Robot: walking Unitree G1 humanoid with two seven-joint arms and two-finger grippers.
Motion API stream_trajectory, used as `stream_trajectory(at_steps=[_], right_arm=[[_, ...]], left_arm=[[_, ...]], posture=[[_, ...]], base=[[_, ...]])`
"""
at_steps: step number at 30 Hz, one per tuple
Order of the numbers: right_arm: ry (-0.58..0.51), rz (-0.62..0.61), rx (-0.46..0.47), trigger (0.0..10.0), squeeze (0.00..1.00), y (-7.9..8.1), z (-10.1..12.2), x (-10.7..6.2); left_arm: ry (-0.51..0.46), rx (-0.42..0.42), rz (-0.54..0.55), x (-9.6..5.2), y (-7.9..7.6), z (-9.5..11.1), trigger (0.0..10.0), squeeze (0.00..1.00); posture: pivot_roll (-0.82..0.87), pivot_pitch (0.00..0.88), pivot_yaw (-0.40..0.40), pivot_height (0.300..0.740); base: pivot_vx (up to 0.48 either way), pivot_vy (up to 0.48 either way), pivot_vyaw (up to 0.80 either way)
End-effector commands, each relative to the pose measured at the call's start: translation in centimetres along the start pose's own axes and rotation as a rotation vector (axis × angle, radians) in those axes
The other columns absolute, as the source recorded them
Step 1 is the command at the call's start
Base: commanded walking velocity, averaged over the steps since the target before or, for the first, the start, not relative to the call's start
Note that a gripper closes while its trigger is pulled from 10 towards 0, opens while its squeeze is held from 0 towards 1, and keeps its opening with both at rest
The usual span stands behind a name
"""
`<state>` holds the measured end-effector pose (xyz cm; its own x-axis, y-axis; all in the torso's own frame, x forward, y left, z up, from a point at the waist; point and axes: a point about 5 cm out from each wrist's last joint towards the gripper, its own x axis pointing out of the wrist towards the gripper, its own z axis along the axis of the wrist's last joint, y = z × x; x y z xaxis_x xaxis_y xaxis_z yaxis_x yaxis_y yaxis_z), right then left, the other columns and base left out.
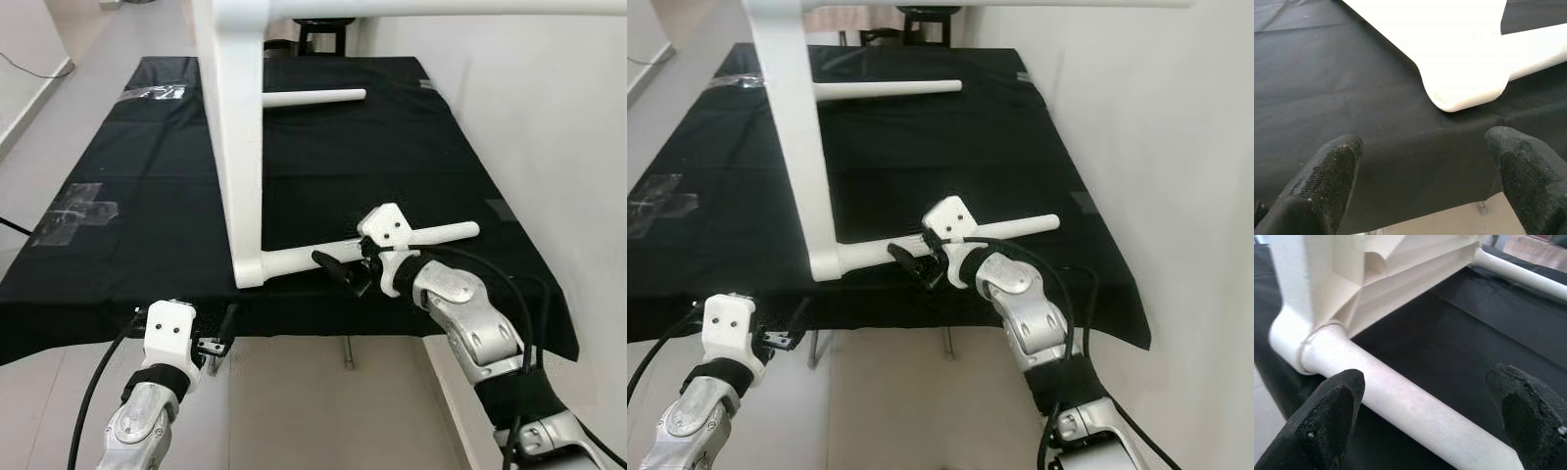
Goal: Building children table
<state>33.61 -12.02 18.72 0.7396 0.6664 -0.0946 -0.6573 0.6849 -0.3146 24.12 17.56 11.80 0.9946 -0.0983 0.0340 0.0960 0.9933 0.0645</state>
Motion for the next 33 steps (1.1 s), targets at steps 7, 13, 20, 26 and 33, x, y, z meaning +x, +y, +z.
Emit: stream_trajectory(at_steps=[7, 13, 20, 26, 33], right_arm=[[-0.021, 0.022, 0.037, 10.0, 0.0, -0.3, -0.4, -0.8], [0.003, 0.063, 0.025, 10.0, 0.0, -0.5, -1.3, -2.3], [0.02, 0.095, 0.01, 10.0, 0.0, -0.5, -1.8, -3.0], [0.012, 0.162, -0.002, 10.0, 0.0, 0.1, -1.7, -3.0], [0.039, 0.226, -0.024, 10.0, 0.0, 0.5, -1.9, -3.3]], left_arm=[[0.008, 0.025, 0.0, -0.1, 0.0, 0.2, 10.0, 0.0], [0.011, 0.034, -0.006, -0.1, 0.1, 0.2, 10.0, 0.0], [0.014, 0.041, -0.011, -0.1, 0.2, 0.2, 10.0, 0.0], [0.015, 0.049, -0.017, -0.1, 0.2, 0.3, 10.0, 0.0], [0.013, 0.051, -0.017, 0.0, 0.2, 0.4, 10.0, 0.0]], posture=[[0.07, 0.185, -0.045, 0.74], [0.07, 0.181, -0.041, 0.74], [0.06, 0.178, -0.037, 0.74], [0.07, 0.179, -0.036, 0.74], [0.07, 0.183, -0.033, 0.74]], base=[[0.0, 0.0, 0.0], [0.0, 0.0, 0.0], [0.0, 0.0, 0.0], [0.0, 0.0, 0.53], [0.0, 0.0, 0.46]])
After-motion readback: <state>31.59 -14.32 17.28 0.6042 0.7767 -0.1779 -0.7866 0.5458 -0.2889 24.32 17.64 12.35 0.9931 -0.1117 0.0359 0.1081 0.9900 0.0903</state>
